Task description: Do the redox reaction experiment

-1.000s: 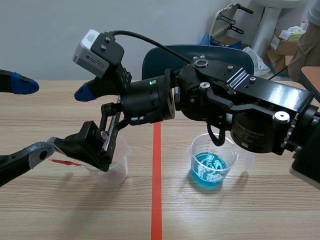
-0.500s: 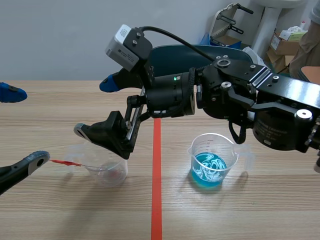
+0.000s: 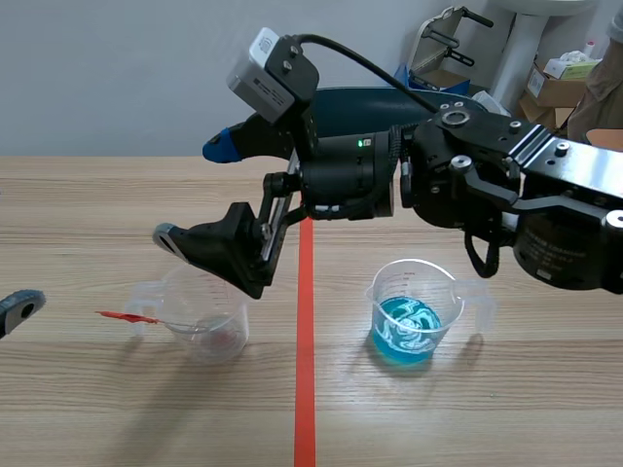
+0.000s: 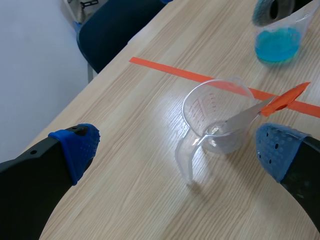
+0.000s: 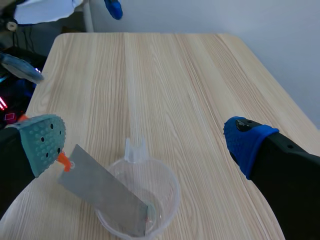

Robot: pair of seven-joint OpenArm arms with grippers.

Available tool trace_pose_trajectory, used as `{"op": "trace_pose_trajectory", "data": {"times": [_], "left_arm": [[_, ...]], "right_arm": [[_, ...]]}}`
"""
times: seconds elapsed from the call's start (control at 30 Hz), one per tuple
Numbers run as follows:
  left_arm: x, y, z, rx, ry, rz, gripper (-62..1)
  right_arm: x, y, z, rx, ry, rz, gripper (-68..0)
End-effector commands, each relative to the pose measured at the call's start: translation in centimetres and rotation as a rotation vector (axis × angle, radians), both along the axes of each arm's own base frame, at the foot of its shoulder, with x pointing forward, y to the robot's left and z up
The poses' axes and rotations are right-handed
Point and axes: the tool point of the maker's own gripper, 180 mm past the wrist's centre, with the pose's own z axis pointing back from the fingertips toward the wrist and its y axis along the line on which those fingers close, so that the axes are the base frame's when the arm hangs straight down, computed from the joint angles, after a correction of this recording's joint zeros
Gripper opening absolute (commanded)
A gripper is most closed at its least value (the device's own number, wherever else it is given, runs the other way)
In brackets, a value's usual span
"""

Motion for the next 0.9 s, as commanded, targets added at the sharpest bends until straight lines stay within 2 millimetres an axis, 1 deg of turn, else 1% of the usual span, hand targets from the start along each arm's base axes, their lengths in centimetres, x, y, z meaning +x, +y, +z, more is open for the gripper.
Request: {"op": "trace_pose_trajectory", "data": {"times": [0.0, 0.27, 0.47, 0.87], "left_arm": [[-0.4, -0.1, 0.5, -0.029, -0.013, -0.005, 1.4], [-1.7, 1.6, -0.7, -0.038, 0.023, 0.031, 1.4], [-2.1, 2.8, -0.7, -0.077, 0.001, 0.085, 1.4], [-2.5, 3.1, -0.8, -0.115, -0.007, 0.136, 1.4]], "right_arm": [[0.0, 0.3, 2.0, 0.048, -0.03, 0.011, 0.4], [-0.1, 0.4, 2.2, 0.052, -0.034, 0.015, 0.4], [-0.1, 0.4, 2.1, 0.052, -0.034, 0.015, 0.4], [-0.1, 0.4, 2.1, 0.052, -0.034, 0.015, 0.4]]}}
